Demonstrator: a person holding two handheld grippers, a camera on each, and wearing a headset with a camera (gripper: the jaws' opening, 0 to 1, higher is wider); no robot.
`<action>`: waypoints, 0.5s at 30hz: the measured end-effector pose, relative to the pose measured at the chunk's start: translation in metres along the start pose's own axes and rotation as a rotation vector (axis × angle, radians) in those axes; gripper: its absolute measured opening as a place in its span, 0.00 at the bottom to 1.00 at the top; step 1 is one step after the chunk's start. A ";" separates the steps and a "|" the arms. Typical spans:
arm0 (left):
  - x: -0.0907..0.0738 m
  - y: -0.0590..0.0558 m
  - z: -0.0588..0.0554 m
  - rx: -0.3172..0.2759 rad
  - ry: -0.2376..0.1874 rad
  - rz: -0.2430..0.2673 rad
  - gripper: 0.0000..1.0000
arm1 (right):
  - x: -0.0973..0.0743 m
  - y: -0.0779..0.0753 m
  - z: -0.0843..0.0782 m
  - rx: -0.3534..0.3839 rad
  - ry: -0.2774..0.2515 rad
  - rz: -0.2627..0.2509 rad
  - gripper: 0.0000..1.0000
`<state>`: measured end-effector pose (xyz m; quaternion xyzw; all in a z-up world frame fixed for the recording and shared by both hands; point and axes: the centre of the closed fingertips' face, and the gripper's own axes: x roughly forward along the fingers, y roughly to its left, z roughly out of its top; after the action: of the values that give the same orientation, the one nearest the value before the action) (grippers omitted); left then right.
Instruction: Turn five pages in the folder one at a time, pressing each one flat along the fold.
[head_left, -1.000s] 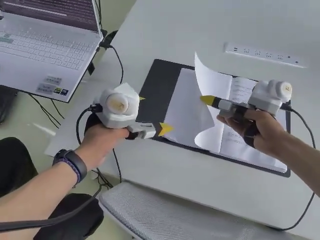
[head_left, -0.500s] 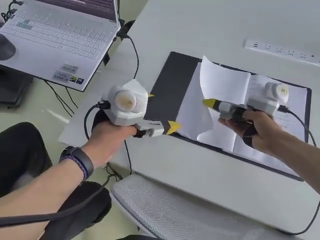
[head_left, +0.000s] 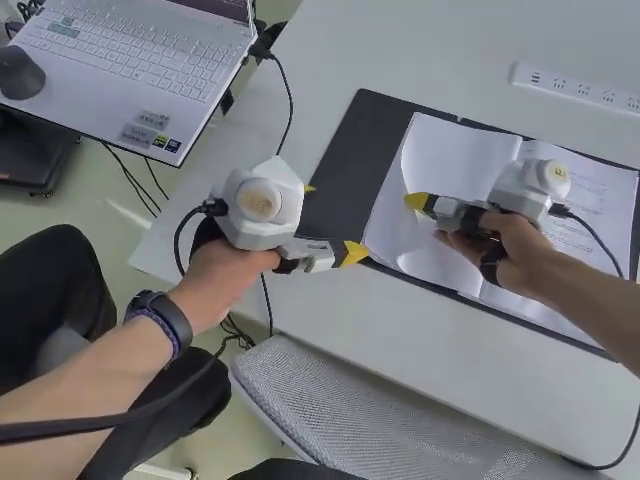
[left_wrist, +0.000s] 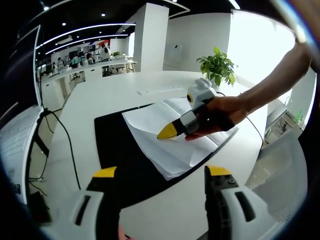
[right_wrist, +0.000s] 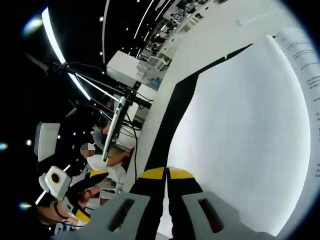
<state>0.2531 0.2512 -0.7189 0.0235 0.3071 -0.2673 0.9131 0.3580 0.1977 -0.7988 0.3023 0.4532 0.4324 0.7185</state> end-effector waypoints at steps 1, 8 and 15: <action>0.000 -0.001 -0.001 0.003 0.003 -0.001 0.68 | 0.001 0.002 -0.002 -0.002 0.002 -0.001 0.00; 0.003 -0.003 -0.003 0.010 0.015 -0.004 0.67 | 0.008 0.008 -0.007 -0.030 0.011 0.006 0.05; 0.007 -0.004 -0.006 0.026 0.036 -0.007 0.66 | 0.009 0.012 -0.010 -0.042 0.028 0.027 0.13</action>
<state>0.2525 0.2454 -0.7270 0.0390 0.3202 -0.2740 0.9060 0.3462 0.2113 -0.7961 0.2870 0.4498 0.4555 0.7126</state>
